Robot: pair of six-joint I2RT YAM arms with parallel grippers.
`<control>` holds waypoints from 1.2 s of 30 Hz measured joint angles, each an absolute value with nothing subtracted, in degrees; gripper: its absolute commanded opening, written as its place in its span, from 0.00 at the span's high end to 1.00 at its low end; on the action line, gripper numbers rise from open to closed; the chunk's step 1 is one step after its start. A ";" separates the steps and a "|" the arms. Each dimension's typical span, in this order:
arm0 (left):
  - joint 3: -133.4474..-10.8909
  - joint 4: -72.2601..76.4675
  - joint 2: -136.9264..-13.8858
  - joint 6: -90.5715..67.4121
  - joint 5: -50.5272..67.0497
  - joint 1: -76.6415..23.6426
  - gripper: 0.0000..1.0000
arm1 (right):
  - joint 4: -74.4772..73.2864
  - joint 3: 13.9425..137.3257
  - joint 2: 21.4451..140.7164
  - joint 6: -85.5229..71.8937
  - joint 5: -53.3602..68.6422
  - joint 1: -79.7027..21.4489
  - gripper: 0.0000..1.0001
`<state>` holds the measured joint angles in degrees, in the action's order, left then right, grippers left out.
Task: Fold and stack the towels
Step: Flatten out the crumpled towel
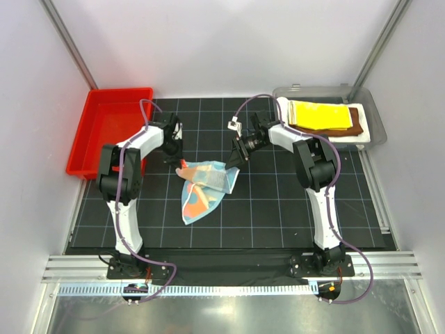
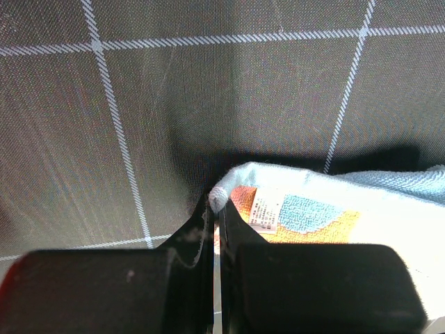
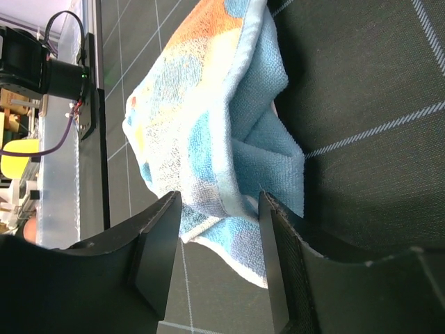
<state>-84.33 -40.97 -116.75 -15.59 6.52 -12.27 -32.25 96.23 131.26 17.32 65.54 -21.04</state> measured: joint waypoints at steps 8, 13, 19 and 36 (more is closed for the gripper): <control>-84.44 -40.99 -116.88 -15.62 6.72 -12.23 1.00 | -33.50 96.23 131.28 18.81 65.10 -21.04 0.48; -84.84 -40.99 -117.16 -15.62 7.11 -12.23 1.00 | -33.61 96.23 131.31 19.42 65.10 -21.04 0.63; -84.97 -40.58 -117.25 -15.97 7.99 -12.23 1.00 | -33.41 96.18 131.26 19.03 65.04 -21.04 0.99; -82.48 -31.22 -84.49 -20.88 18.57 -12.73 1.00 | -32.58 94.80 90.43 4.71 15.62 -26.50 0.99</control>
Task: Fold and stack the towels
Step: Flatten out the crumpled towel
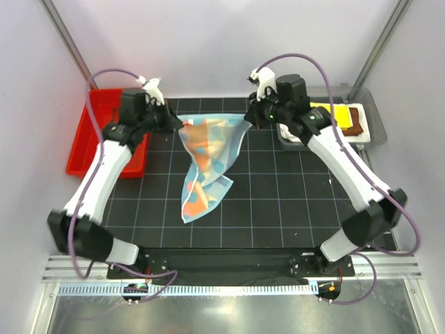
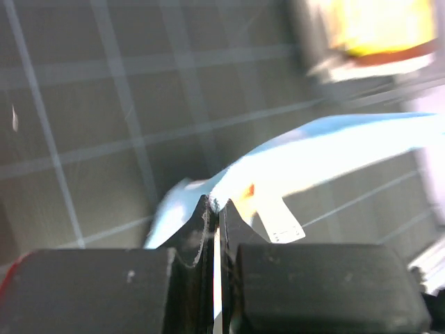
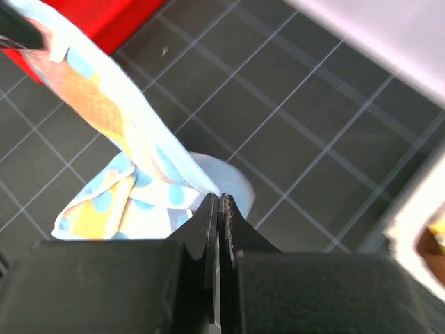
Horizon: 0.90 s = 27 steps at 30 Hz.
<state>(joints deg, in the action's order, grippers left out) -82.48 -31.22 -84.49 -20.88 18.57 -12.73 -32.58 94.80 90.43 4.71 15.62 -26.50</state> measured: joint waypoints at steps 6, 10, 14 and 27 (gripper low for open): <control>-77.78 -25.52 -66.52 -22.41 23.38 -18.90 1.00 | -40.18 95.85 77.87 6.02 1.26 -37.28 0.99; -73.25 -25.54 -59.05 -24.08 23.83 -25.47 1.00 | -43.59 91.44 68.55 5.10 -4.80 -43.27 0.99; -70.59 -25.45 -53.23 -27.09 24.32 -29.78 1.00 | -44.25 86.26 57.87 2.87 -5.08 -44.62 0.99; -84.68 -25.45 -55.75 -30.72 22.46 -32.51 1.00 | -37.41 92.01 50.41 0.60 -0.99 -45.01 0.99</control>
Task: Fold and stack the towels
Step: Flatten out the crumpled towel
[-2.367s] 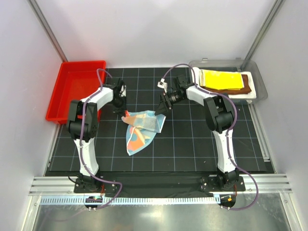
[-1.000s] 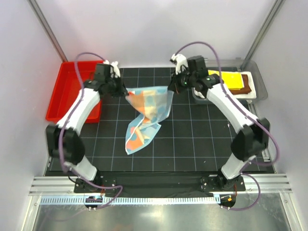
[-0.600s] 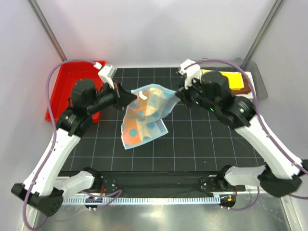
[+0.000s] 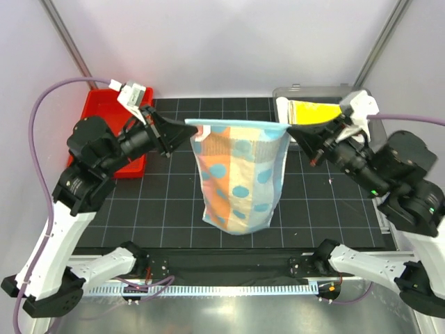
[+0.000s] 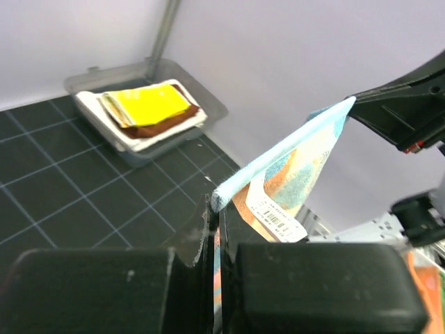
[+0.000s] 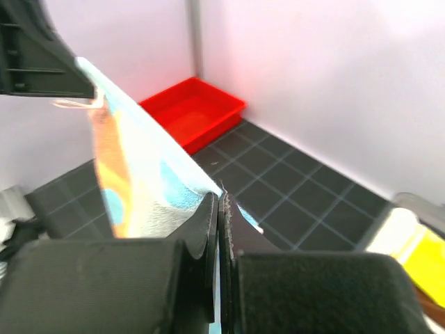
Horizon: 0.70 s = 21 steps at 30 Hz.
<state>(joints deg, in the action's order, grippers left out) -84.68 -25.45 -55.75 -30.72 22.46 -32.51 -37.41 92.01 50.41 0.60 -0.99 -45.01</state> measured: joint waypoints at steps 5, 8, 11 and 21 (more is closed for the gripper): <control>-88.84 -27.51 -62.67 -26.30 13.43 -32.27 1.00 | -34.11 92.25 58.22 6.39 -9.76 -44.75 0.99; -89.78 -28.16 -68.53 -24.38 9.80 -30.76 1.00 | -31.55 91.46 65.25 9.19 -10.04 -40.21 0.99; -89.84 -28.12 -77.30 -23.22 8.58 -27.24 1.00 | -28.97 90.96 73.47 9.82 -7.03 -32.05 0.99; -92.38 -15.16 -106.85 -20.82 19.88 -14.00 1.00 | -22.44 96.18 106.72 11.84 4.89 -21.39 0.99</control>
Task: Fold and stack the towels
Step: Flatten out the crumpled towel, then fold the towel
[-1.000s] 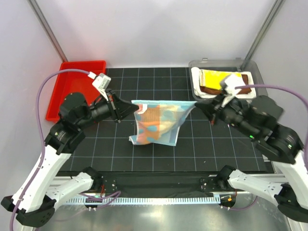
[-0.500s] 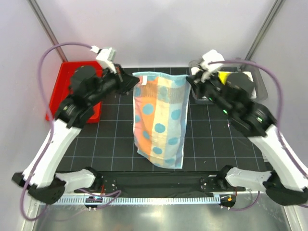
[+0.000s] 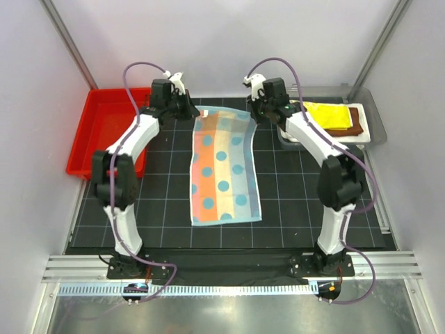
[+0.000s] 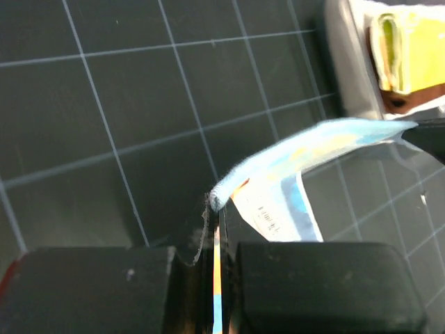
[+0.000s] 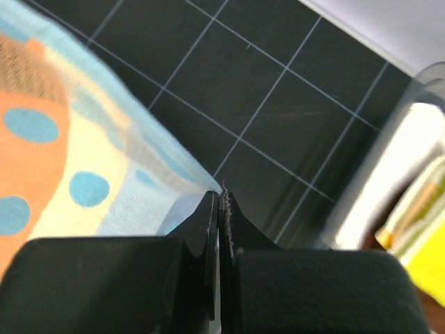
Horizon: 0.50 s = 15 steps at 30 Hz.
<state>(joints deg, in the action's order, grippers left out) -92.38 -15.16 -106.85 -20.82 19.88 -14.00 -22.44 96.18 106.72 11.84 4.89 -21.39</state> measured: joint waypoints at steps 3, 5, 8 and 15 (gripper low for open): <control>-98.70 -11.55 -117.16 -20.34 23.66 -12.36 1.00 | -21.91 101.08 114.28 12.34 6.04 -20.62 0.99; -101.97 -9.63 -122.28 -20.23 26.09 -11.62 1.00 | -21.17 105.25 118.67 13.10 6.68 -20.36 0.99; -103.53 -8.08 -125.75 -20.01 28.88 -10.92 1.00 | -20.53 107.37 121.16 14.74 7.46 -20.01 0.99; -99.37 -3.92 -124.03 -17.21 32.14 -10.15 1.00 | -19.73 104.22 119.85 19.14 10.02 -19.92 0.99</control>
<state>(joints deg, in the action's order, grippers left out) -99.37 -3.92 -124.03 -17.21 32.14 -10.15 -19.73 104.22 119.85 19.14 10.02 -19.92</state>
